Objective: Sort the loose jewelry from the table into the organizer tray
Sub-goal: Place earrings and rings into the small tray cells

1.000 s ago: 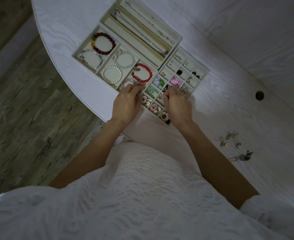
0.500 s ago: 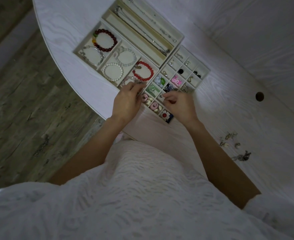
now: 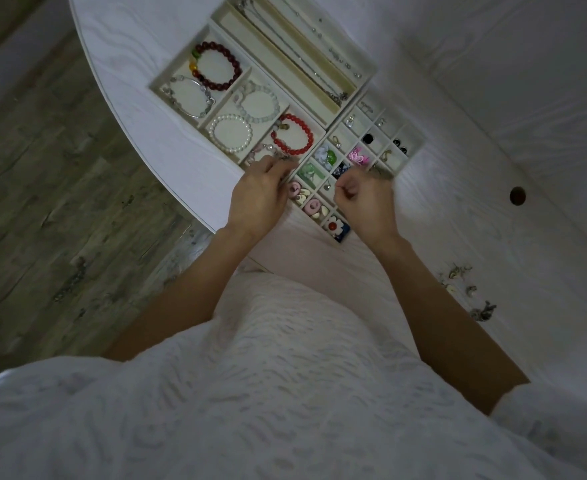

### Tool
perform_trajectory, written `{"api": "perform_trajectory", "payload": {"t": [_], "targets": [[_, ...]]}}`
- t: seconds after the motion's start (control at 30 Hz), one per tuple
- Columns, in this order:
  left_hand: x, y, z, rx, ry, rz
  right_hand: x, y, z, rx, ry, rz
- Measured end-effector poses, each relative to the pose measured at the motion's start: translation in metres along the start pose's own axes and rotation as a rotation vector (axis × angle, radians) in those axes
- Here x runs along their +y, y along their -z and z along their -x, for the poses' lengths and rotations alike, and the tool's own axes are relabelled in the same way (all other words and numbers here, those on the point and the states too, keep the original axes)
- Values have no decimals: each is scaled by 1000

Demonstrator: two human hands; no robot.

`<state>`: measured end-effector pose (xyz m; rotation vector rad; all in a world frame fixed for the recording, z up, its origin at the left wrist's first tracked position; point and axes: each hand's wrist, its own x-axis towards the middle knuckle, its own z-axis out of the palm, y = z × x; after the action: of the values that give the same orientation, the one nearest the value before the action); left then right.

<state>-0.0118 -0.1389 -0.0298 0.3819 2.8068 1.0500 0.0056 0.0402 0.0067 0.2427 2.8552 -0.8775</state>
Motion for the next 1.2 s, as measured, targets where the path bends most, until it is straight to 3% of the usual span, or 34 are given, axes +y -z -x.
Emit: {"api": "perform_trajectory", "payload": {"t": [0.3, 0.5, 0.93, 1.07, 1.2], "targets": [[-1, 1, 1, 17, -15, 13, 5, -3, 0, -90, -15, 0], [-2, 1, 3, 22, -16, 10, 4, -6, 0, -87, 15, 198], [0, 3, 3, 10, 6, 29, -8, -8, -2, -68, -182, 209], [1, 6, 1, -5, 33, 50, -5, -2, -2, -56, -97, 192], [2, 7, 1, -9, 35, 51, -10, -6, -1, -36, 55, 381]]}}
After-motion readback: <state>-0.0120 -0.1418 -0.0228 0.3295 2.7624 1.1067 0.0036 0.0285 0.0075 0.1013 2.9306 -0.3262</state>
